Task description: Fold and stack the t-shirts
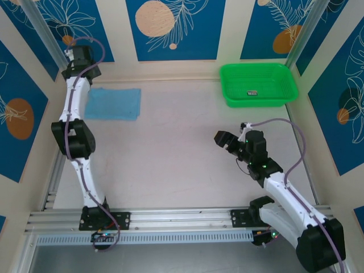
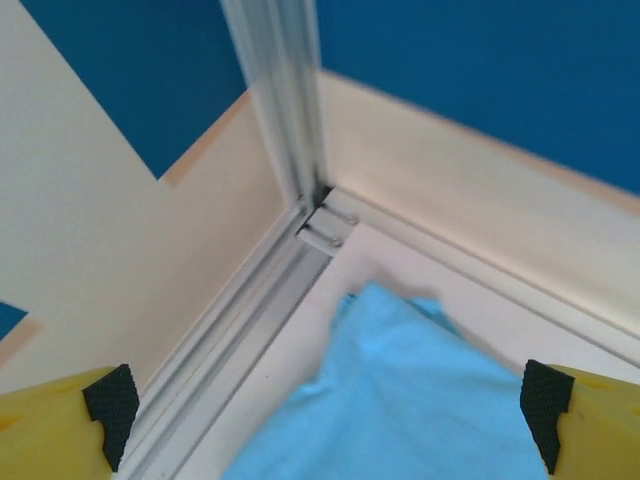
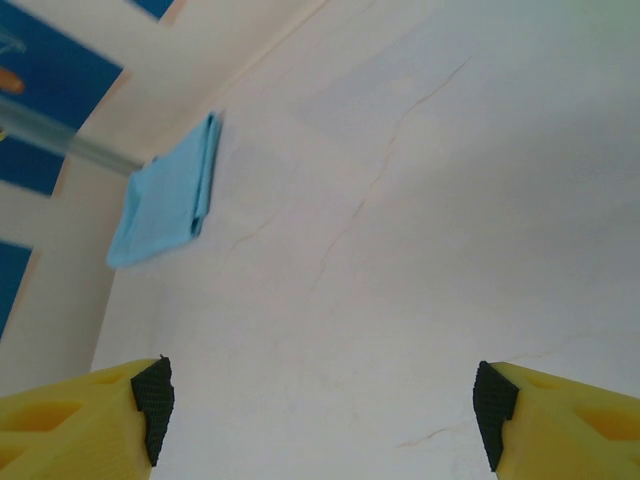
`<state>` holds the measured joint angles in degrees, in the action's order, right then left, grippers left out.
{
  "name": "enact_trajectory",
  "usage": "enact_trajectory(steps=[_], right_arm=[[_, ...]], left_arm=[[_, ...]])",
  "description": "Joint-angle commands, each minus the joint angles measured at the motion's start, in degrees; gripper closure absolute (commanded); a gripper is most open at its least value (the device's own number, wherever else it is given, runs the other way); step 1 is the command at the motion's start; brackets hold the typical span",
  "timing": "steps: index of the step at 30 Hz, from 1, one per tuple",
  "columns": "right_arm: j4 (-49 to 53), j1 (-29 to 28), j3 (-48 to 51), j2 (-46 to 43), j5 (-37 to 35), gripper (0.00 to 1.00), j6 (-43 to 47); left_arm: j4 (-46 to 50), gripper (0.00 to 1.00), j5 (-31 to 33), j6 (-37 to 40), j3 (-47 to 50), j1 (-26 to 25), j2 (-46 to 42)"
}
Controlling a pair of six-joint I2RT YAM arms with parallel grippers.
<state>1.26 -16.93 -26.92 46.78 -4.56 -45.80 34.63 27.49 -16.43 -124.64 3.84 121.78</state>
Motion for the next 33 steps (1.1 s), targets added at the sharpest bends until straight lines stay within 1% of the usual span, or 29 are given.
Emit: enact_trajectory(steps=[1, 2, 3, 4, 7, 9, 10, 11, 13, 14, 15, 17, 19, 20, 22, 24, 27, 28, 30, 33], right_arm=[[6.98, 1.50, 1.77, -4.67, -11.47, 0.15, -1.40], [8.24, 1.87, 1.49, -5.63, -13.39, 0.11, -1.56], [10.01, 2.21, 0.67, -6.25, -15.27, 0.04, -1.69], [12.02, 2.62, -0.21, -6.69, -16.99, 0.00, -1.90], [18.59, 4.37, -3.88, -7.63, -22.34, 0.01, -4.12], [20.53, 5.77, -5.65, -8.91, -24.28, 0.00, -3.55], [20.81, 6.32, -6.19, -9.71, -25.47, 0.00, -3.28], [19.90, 6.74, -6.21, -10.31, -26.12, 0.00, -2.70], [14.14, 7.43, -5.12, -11.20, -26.17, 0.00, 2.24], [11.59, 7.93, -4.64, -11.28, -25.96, 0.01, 4.61], [7.61, 8.37, -3.53, -10.98, -24.92, 0.01, 8.71], [-0.94, 9.46, -0.88, -9.49, -23.35, 0.01, 14.94], [-11.93, 10.82, 3.52, -6.68, -21.45, 0.01, 19.54], [-16.40, 11.27, 5.00, -4.71, -20.14, 0.01, 21.46], [-22.82, 11.81, 6.87, 0.33, -18.10, 0.01, 26.27], [-22.31, 11.70, 5.28, 6.49, -16.74, 0.01, 32.14], [-21.83, 11.74, 2.84, 15.29, -16.01, 0.01, 34.56], [-23.43, 11.79, 3.05, 17.80, -15.61, 0.01, 35.06], [-26.08, 11.96, 3.82, 21.76, -15.34, 0.01, 36.01], [-26.99, 12.37, 3.11, 24.79, -14.04, 0.01, 36.99]], left_arm=[[-7.21, 0.03, 4.11, -2.11, 11.31, -5.29, -9.65], [-9.06, 0.05, 3.94, -1.19, 14.78, -7.02, -13.05], [-10.60, 0.09, 3.30, 0.28, 18.06, -8.42, -16.36], [-11.82, 0.09, 3.47, 0.48, 21.70, -9.61, -19.77], [-16.11, 0.07, 1.43, -0.85, 34.31, -11.93, -30.23], [-18.59, 0.06, -1.50, -2.02, 42.57, -12.27, -37.27], [-20.14, 0.06, -1.98, -2.47, 47.22, -12.27, -41.45], [-21.92, 0.05, -2.24, -2.09, 51.29, -12.24, -44.87], [-27.42, 0.05, -2.32, 1.23, 60.77, -12.22, -52.25], [-29.74, 0.00, -1.92, 3.27, 64.72, -12.19, -55.26], [-31.71, 0.00, -1.53, 5.26, 68.76, -11.74, -58.15], [-30.97, 0.00, -0.37, 6.97, 72.98, -10.00, -61.99], [-26.47, 0.00, -1.03, 3.73, 74.91, -6.62, -63.50], [-25.92, 0.00, -1.30, 2.83, 76.24, -5.55, -63.54], [-28.91, 0.00, -1.91, 3.07, 80.89, -3.50, -63.59], [-33.97, 0.00, -3.88, 3.91, 85.18, -1.73, -62.51], [-39.31, 0.00, -6.59, 0.75, 88.67, 1.63, -57.31], [-43.59, 0.00, -8.79, 0.58, 90.48, 2.34, -55.77], [-52.82, 0.00, -13.48, 2.78, 93.79, 2.45, -52.25], [-56.97, 0.02, -18.51, 5.60, 94.63, 2.12, -47.16]])
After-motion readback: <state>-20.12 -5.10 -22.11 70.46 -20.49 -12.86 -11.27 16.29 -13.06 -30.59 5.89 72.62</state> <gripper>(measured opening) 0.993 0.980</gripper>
